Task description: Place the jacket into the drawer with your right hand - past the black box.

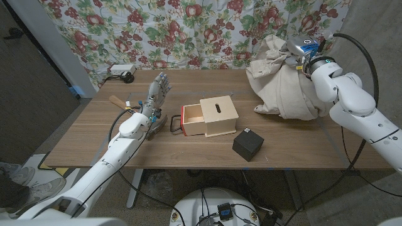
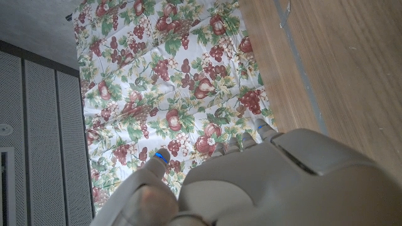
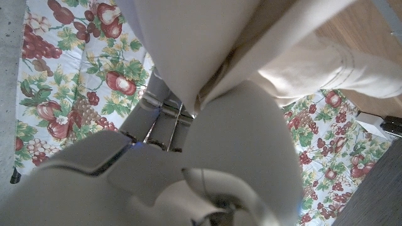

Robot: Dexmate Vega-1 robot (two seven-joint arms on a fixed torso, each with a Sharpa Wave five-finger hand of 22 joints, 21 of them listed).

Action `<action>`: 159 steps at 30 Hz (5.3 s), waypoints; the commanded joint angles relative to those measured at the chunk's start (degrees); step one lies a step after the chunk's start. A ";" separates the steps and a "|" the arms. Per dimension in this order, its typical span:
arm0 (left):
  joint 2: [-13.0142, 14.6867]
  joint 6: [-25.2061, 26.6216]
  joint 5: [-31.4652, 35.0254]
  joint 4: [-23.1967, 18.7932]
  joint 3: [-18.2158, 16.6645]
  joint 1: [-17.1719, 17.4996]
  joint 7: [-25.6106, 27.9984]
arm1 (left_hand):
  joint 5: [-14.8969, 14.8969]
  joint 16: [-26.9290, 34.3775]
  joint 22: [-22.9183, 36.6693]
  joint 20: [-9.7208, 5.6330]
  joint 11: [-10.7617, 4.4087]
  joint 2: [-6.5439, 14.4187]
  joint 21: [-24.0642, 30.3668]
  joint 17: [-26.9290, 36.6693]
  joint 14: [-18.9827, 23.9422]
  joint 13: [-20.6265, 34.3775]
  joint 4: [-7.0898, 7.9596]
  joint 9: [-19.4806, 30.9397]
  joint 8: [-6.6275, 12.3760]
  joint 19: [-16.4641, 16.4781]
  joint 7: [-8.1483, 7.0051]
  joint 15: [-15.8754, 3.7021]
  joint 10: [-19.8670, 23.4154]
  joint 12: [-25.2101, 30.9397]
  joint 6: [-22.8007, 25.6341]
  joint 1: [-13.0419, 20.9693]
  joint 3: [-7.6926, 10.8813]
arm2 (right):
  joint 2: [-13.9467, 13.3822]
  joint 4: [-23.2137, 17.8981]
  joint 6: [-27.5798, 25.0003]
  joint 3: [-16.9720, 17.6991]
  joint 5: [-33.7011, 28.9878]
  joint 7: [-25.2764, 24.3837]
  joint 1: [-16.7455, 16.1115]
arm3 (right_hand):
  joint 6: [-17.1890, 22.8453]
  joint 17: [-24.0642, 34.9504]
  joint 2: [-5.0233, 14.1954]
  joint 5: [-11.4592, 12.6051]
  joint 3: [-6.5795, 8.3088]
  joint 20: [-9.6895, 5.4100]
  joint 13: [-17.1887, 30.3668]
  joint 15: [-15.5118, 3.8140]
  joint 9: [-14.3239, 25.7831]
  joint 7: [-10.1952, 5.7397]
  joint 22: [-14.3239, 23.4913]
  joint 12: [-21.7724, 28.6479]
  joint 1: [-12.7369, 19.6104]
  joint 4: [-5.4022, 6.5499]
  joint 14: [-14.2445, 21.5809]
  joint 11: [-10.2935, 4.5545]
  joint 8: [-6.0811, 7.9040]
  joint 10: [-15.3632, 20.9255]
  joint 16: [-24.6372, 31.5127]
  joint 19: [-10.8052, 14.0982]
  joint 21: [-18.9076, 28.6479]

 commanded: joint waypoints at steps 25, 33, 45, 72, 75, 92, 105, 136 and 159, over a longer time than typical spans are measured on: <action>0.19 -0.12 -0.15 0.45 -0.20 -0.10 -0.48 | -0.09 0.10 0.24 0.12 0.35 7.28 -0.16 0.10 -7.32 0.32 0.02 0.24 0.17 -1.13 -0.10 0.29 -7.69 0.02 -7.28 0.09 0.24 | 2.07 -3.66 3.70 0.02 -2.27 0.96 2.60 | 3.01 1.00 5.44 0.44 -0.64 -6.13 0.67 -9.66 0.73 2.06 -0.67 -0.28 6.12 -0.02 5.58 -0.06 0.15 0.62 -0.73 -2.02 1.47; 0.06 -0.29 -0.29 0.87 -0.29 -0.37 -0.59 | -0.09 0.10 0.24 0.13 0.33 7.28 -0.18 0.10 -7.32 0.32 0.02 0.24 0.18 -1.10 -0.09 0.28 -7.67 0.02 -7.26 0.09 0.25 | 2.75 -4.05 4.84 -0.01 -2.23 0.54 3.19 | 2.94 1.24 5.41 0.49 -0.72 -6.14 0.79 -9.68 0.86 1.92 -0.92 -0.39 6.21 -0.03 5.61 -0.04 0.02 0.75 -0.93 -2.15 1.76; 0.06 -0.63 -0.44 1.24 -0.57 -0.41 -0.62 | -0.09 0.09 0.24 0.11 0.26 7.28 -0.22 0.10 -7.32 0.31 0.02 0.24 0.18 -1.08 -0.08 0.25 -7.63 0.03 -7.26 0.09 0.26 | 3.63 -4.92 7.05 -0.50 -2.50 0.10 4.65 | 2.98 1.58 5.34 0.57 -0.87 -6.14 0.97 -9.68 1.12 1.78 -1.31 -0.61 6.32 -0.03 5.65 -0.17 -0.09 0.84 -1.27 -2.36 2.21; 0.08 -0.97 -1.10 2.03 -0.78 -0.45 -1.65 | -0.09 0.11 0.24 0.09 0.33 7.27 -0.31 0.10 -7.25 0.31 0.03 0.24 0.18 -1.04 -0.07 0.23 -7.62 0.03 -7.24 0.09 0.27 | 6.36 -7.33 11.42 -0.16 0.59 0.95 6.40 | 3.15 2.29 5.35 0.75 -1.17 -6.15 1.42 -9.63 1.47 1.74 -2.18 -1.03 6.50 0.06 5.93 -0.13 -0.42 1.05 -1.87 -2.80 3.12; 0.03 -1.21 -1.12 2.11 -0.87 -0.44 -1.63 | -0.09 0.11 0.24 0.11 0.26 7.27 -0.31 0.10 -7.24 0.31 0.03 0.24 0.17 -1.02 -0.09 0.23 -7.59 0.04 -7.26 0.09 0.27 | 6.49 -7.74 11.72 -0.49 0.05 1.20 6.76 | 3.08 2.35 5.35 0.75 -1.20 -6.15 1.54 -9.65 1.53 1.69 -2.26 -1.02 6.49 0.08 5.99 -0.13 -0.46 1.05 -1.91 -2.85 3.19; -0.22 -2.04 -1.60 3.66 -1.11 -0.66 -2.49 | -0.09 0.10 0.25 0.09 0.24 7.27 -0.37 0.10 -7.27 0.31 0.03 0.24 0.17 -1.01 -0.08 0.14 -7.58 0.04 -7.25 0.08 0.28 | 8.89 -7.80 13.46 -3.38 -1.20 2.28 10.89 | 3.41 2.78 5.32 0.84 -1.37 -6.16 1.87 -9.66 1.65 1.60 -2.83 -1.30 6.63 0.10 5.96 -0.35 -0.63 1.14 -2.36 -3.16 3.75; -0.21 -2.47 -2.20 4.41 -1.55 -0.89 -3.16 | -0.09 0.12 0.25 0.10 0.35 7.27 -0.42 0.10 -7.20 0.32 0.03 0.24 0.17 -1.01 -0.12 0.16 -7.61 0.02 -7.26 0.07 0.28 | 9.99 -8.11 14.80 -4.73 -2.09 2.14 12.52 | 3.38 3.12 5.27 0.92 -1.54 -6.15 1.97 -9.67 1.99 1.64 -3.31 -1.61 6.66 0.17 6.03 -0.34 -0.75 1.31 -2.70 -3.46 4.21; 0.40 -2.75 -2.85 4.79 -2.37 -0.66 -3.82 | -0.09 0.09 0.25 0.10 0.31 7.27 -0.50 0.09 -7.22 0.31 0.03 0.23 0.18 -0.94 -0.10 0.13 -7.59 0.02 -7.21 0.08 0.29 | 13.06 -10.14 19.93 -7.14 -0.64 2.78 15.32 | 3.59 3.85 5.27 1.08 -1.86 -6.16 2.65 -9.67 2.36 1.30 -4.41 -2.20 6.77 0.29 5.93 -0.72 -1.14 1.31 -3.52 -4.01 5.24; 0.15 -3.23 -3.28 6.49 -2.48 -1.02 -4.64 | -0.09 0.09 0.25 0.09 0.24 7.26 -0.56 0.10 -7.21 0.31 0.03 0.23 0.19 -0.92 -0.10 0.16 -7.59 0.01 -7.19 0.07 0.29 | 15.38 -8.87 25.57 -11.14 0.42 4.22 17.41 | 3.71 4.35 5.37 1.16 -2.06 -6.17 2.96 -9.62 2.58 1.27 -5.27 -2.72 6.83 0.41 6.03 -0.87 -1.48 1.46 -4.08 -4.44 6.02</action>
